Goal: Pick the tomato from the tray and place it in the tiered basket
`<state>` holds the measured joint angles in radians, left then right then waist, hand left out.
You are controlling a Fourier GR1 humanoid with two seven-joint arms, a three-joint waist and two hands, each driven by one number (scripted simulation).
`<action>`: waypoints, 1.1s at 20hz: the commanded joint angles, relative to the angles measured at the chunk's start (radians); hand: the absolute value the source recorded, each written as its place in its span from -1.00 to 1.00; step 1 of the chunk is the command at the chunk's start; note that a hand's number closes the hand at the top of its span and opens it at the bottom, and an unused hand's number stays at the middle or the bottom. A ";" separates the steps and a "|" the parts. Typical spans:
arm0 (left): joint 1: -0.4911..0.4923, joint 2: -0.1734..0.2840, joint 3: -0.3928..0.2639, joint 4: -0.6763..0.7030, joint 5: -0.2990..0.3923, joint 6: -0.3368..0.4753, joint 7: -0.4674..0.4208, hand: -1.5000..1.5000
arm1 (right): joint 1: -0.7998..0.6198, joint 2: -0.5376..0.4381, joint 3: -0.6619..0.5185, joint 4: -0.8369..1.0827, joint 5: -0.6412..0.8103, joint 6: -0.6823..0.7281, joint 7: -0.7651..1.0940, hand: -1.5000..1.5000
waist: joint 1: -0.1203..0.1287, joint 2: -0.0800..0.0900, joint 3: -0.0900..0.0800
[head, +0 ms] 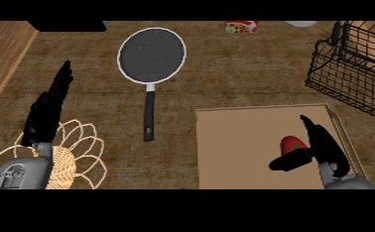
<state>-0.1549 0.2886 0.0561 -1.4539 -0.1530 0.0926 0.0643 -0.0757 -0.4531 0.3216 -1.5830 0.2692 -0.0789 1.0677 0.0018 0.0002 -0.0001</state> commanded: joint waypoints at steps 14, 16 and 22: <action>0.014 -0.007 0.033 -0.027 0.007 -0.047 0.001 0.00 | -0.060 0.117 -0.015 0.021 0.039 0.086 0.021 1.00 | 0.000 -0.001 0.000; 0.017 -0.053 0.006 0.044 -0.044 0.001 -0.059 0.00 | -0.022 0.109 -0.041 -0.051 0.041 0.082 -0.004 1.00 | -0.006 -0.001 0.000; -0.022 -0.026 0.009 -0.017 -0.029 -0.034 0.007 0.00 | -0.376 0.208 0.002 0.184 0.261 0.033 0.026 1.00 | 0.037 0.007 0.000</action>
<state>-0.1476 0.2554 0.0666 -1.4718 -0.1803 0.0686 0.0636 -0.2482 -0.3057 0.3058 -1.5279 0.4274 -0.0058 1.0319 0.0133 0.0017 -0.0012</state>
